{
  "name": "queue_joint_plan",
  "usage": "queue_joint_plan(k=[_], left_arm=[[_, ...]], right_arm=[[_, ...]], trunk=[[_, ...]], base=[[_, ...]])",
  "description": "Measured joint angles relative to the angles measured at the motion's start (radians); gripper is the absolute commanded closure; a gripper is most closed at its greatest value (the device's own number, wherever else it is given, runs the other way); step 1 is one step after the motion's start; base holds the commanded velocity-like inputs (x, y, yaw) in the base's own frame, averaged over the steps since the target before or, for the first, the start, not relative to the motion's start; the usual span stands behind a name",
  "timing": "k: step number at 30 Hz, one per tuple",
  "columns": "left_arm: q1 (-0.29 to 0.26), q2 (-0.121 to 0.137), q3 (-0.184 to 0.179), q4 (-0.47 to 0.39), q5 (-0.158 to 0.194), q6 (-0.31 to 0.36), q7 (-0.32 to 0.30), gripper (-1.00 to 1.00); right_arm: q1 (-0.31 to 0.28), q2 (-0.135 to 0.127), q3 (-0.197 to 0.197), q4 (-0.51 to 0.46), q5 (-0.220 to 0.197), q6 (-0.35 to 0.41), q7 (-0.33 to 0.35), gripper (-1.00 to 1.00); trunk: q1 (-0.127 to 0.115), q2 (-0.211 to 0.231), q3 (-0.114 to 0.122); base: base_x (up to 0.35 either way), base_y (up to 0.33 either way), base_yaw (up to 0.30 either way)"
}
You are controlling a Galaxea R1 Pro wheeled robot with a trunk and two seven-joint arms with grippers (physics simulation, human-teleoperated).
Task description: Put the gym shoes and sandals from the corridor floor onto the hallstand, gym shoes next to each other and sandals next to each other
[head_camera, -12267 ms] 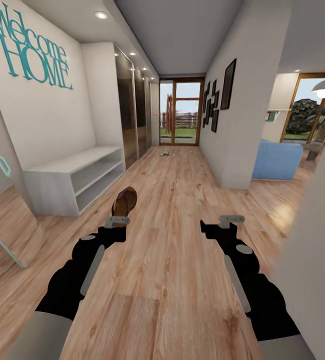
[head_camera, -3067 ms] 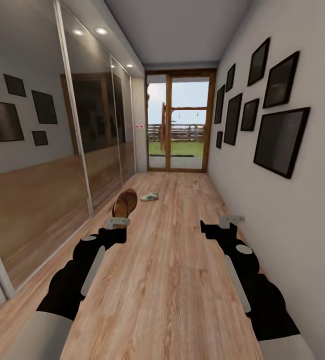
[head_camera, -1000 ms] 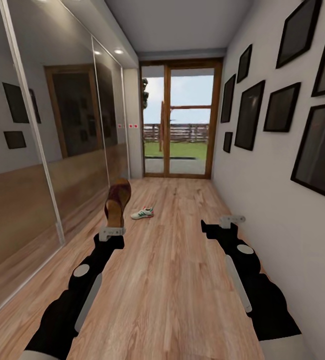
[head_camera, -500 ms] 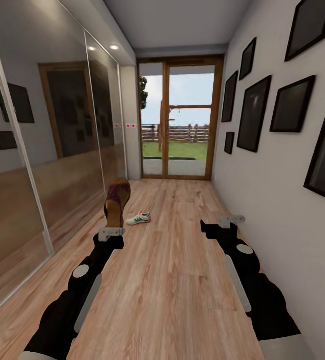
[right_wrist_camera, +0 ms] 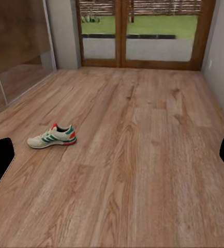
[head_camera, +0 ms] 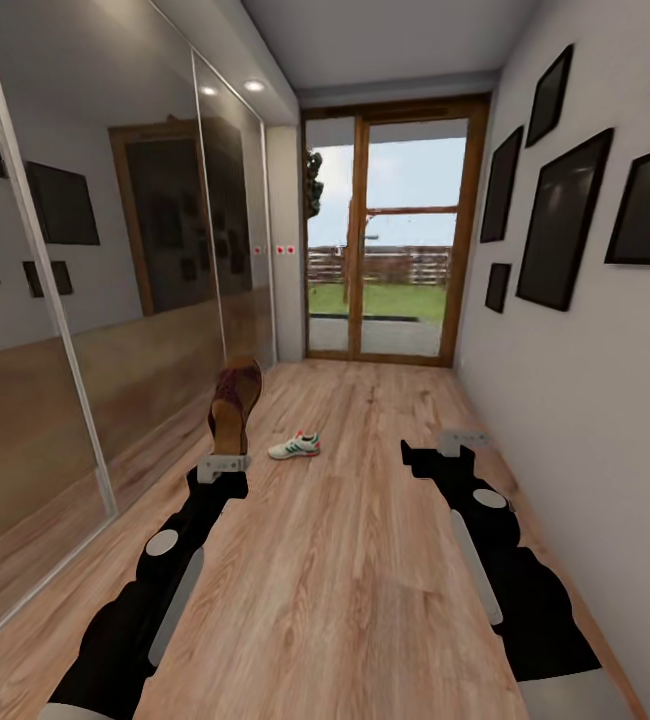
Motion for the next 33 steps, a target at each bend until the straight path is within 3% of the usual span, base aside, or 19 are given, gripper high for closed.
queue_joint_plan(k=[16, 33], left_arm=[[0.000, 0.000, 0.000, 0.000, 0.000, 0.000, 0.000, 1.00], [0.000, 0.000, 0.000, 0.001, 0.001, 0.000, 0.000, 1.00]], right_arm=[[0.000, 0.000, 0.000, 0.000, 0.000, 0.000, 0.000, -1.00], [0.000, 0.000, 0.000, 0.000, 0.000, 0.000, 0.000, -1.00]], trunk=[[0.000, 0.000, -0.009], [0.000, 0.000, -0.010]], base=[[0.347, -0.081, 0.251], [0.347, -0.104, 0.015]])
